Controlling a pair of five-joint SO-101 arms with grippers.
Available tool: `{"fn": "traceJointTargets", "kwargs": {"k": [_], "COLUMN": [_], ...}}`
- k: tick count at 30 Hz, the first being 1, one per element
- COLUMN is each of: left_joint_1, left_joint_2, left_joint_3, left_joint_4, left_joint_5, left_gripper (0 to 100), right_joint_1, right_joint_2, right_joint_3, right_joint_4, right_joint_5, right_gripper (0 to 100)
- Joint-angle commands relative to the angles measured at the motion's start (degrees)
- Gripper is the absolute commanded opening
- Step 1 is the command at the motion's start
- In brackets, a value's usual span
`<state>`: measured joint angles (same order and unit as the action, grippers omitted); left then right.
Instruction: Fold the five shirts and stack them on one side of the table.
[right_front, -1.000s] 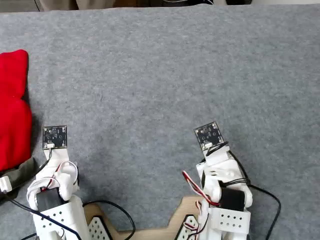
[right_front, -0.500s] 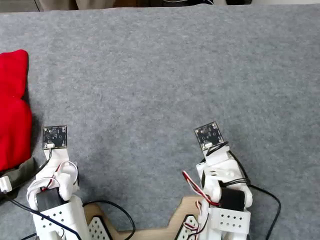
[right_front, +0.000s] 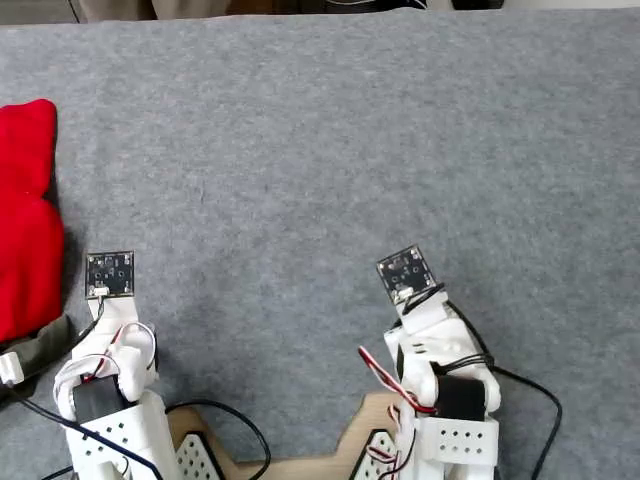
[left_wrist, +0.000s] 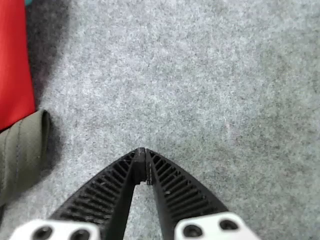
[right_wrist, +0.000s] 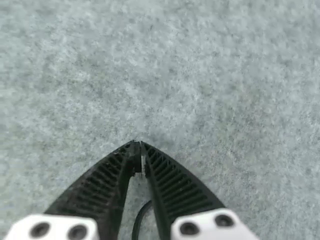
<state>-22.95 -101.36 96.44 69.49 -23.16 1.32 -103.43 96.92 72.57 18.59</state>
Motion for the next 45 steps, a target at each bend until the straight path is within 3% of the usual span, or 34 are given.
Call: {"fn": "traceJointTargets", "kwargs": {"k": [1,12,15,20,27,31,36,39,45], "left_joint_1": [-0.09,-0.62,-2.46,-11.96,-28.57,-33.32,-33.76,-34.99,-40.09], "left_joint_2": [-1.36,-1.8,-1.8,-1.8,-1.19,-0.4,11.21,23.96,48.48], "left_joint_3": [0.7,0.44,-1.14,-11.96,-34.2,-41.05,-49.41,-57.67,-75.52], "left_joint_4": [0.35,2.55,-4.31,-15.65,1.14,3.96,4.13,4.4,7.82], "left_joint_5": [0.09,-0.18,-0.18,0.09,0.26,-0.09,0.44,4.48,14.86], "left_gripper": [2,2,2,2,2,2,2,2,2], "right_joint_1": [-1.27,-1.36,-1.36,-1.36,-1.54,-1.54,-4.79,-6.73,-13.67], "right_joint_2": [-0.92,-0.92,-1.01,-1.01,-0.66,-0.31,2.86,10.15,32.75], "right_joint_3": [0.13,0.04,-1.89,-10.24,-21.85,-28.97,-34.59,-40.04,-61.23], "right_joint_4": [0.7,0.53,-0.79,-5.89,-5.98,-5.98,-6.07,-6.33,-6.15], "right_joint_5": [-0.62,-0.62,-0.62,-0.62,-0.62,-0.62,-0.62,-1.23,-18.99], "right_gripper": [0.5,0.5,0.5,0.5,0.5,0.5,0.5,0.5,0.5]}}
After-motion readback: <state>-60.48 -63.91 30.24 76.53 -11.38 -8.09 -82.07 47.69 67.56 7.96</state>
